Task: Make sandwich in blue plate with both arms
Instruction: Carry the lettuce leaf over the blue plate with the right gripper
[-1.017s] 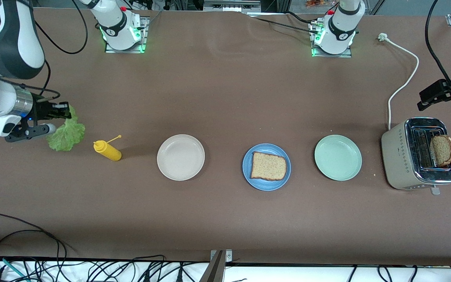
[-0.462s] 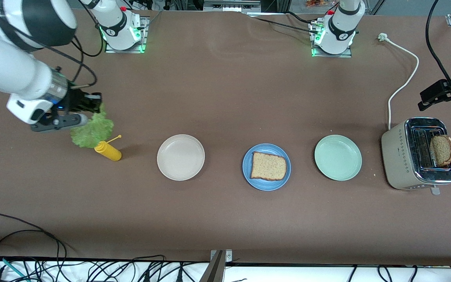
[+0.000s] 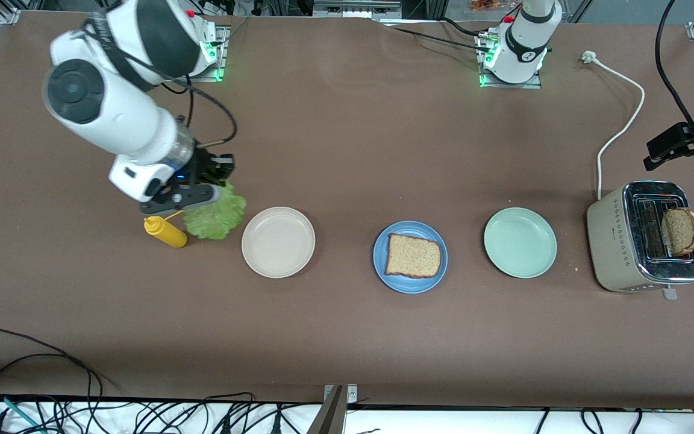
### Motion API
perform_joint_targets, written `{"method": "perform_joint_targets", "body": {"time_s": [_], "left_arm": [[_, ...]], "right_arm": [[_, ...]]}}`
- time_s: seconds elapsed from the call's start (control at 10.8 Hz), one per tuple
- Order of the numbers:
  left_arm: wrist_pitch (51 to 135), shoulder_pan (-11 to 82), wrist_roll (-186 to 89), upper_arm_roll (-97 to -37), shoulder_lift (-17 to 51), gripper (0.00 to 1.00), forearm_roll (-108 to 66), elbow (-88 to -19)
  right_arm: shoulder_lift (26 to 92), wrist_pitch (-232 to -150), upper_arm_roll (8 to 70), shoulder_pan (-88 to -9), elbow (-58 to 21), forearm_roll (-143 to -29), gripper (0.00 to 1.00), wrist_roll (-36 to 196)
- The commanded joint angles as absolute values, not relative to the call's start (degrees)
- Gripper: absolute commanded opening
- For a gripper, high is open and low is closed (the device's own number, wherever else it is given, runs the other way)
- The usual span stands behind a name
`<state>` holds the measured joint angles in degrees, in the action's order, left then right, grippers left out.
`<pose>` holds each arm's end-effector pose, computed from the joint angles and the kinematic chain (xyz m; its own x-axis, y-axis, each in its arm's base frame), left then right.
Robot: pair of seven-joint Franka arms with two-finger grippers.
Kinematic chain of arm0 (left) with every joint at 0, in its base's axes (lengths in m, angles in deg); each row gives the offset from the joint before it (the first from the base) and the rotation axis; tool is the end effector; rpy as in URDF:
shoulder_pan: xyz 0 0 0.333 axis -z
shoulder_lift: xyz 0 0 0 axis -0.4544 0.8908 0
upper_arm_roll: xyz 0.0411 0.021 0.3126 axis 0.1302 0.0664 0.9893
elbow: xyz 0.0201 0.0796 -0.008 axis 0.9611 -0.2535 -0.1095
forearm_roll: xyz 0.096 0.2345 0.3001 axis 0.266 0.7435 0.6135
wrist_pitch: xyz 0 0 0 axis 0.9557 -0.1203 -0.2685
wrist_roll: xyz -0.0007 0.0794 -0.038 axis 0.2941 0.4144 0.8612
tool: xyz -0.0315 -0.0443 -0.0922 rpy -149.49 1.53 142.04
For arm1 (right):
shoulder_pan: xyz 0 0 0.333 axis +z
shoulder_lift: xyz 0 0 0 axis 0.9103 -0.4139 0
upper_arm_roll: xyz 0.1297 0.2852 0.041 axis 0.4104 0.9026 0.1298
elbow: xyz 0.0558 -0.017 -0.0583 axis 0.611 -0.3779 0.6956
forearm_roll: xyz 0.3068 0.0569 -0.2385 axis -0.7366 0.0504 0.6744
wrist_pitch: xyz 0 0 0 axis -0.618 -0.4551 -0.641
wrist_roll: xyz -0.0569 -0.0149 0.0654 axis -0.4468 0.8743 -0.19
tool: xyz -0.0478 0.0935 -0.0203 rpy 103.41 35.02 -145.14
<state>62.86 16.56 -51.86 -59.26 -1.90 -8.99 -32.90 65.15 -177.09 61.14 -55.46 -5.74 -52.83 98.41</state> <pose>0.5838 0.0101 0.6442 0.9982 0.0559 0.0209 0.0565 -0.9980 -0.0286 0.5864 0.2756 0.4989 0.9760 0.2096 -0.0590 0.2003 -0.9705 -0.1343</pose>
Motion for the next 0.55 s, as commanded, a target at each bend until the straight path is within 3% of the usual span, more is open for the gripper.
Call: {"method": "perform_joint_targets", "body": {"time_s": [0.0, 0.46], "left_arm": [[61.95, 16.13, -52.80, -59.40, -1.64, 1.00, -9.80, -31.75], [61.95, 16.04, -52.80, -59.40, -1.64, 1.00, -9.89, -31.84]], "right_arm": [[61.45, -184.25, 61.25, -48.87, -3.42, -53.03, 0.00, 102.65], [56.97, -197.69, 61.16, -40.51, -3.42, -52.33, 0.00, 106.63]]}}
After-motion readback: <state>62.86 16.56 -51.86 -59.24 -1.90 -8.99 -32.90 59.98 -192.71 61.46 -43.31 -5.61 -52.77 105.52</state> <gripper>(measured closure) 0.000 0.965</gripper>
